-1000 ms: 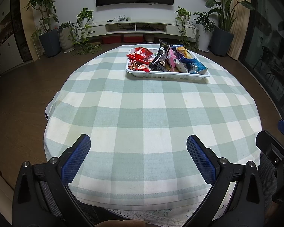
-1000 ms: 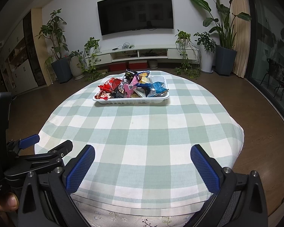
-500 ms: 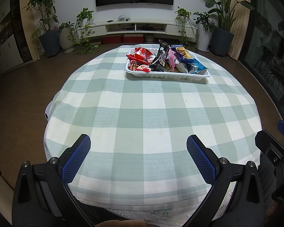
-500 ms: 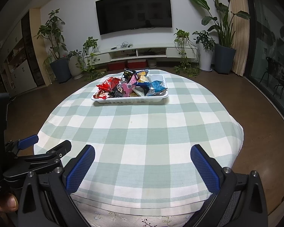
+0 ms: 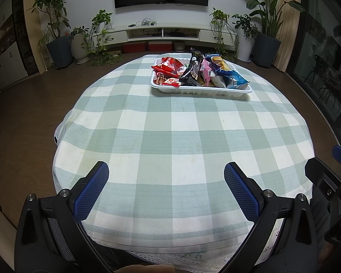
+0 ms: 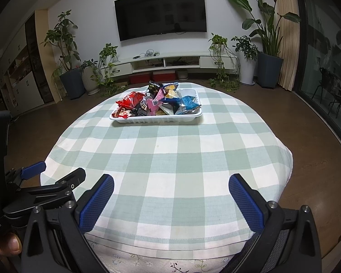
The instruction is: Organize snacks
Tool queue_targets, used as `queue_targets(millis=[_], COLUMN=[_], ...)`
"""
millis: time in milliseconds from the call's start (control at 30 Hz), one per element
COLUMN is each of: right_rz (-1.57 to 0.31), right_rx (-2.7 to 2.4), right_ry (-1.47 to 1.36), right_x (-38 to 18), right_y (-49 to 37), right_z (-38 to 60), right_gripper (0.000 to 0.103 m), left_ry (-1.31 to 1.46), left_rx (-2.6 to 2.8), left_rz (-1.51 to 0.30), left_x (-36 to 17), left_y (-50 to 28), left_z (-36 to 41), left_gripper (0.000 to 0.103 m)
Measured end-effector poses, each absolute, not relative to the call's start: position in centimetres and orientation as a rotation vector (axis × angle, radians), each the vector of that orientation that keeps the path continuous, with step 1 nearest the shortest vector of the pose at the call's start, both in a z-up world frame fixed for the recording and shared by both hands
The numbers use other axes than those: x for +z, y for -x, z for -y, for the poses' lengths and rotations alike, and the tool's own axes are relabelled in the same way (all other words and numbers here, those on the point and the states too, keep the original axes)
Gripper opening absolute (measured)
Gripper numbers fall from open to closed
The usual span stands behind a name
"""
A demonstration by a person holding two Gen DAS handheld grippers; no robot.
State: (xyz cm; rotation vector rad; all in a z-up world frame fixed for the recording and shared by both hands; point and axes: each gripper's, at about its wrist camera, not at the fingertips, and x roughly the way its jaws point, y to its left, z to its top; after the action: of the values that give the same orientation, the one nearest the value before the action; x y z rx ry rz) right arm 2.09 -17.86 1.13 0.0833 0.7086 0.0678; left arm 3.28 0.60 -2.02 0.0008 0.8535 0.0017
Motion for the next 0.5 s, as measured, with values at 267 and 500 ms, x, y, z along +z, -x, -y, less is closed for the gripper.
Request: queue_targets(millis=[267, 500], right_rz=[-0.712, -0.713], right_rx=[0.068, 0.068], right_ry=[-0.083, -0.083], right_x=[1.09, 0.94], right_y=[-2.03, -1.79], right_z=[17.84, 17.77], right_gripper=[0.103, 0.103], left_ry=[-0.002, -0.006], left_rx=[0.003, 0.001], left_rz=[-0.855, -0.861], left_x=[-2.11, -2.61], left_y=[-3.24, -2.97], left_z=[-0.59, -0.57], left_gripper=[0.103, 0.103])
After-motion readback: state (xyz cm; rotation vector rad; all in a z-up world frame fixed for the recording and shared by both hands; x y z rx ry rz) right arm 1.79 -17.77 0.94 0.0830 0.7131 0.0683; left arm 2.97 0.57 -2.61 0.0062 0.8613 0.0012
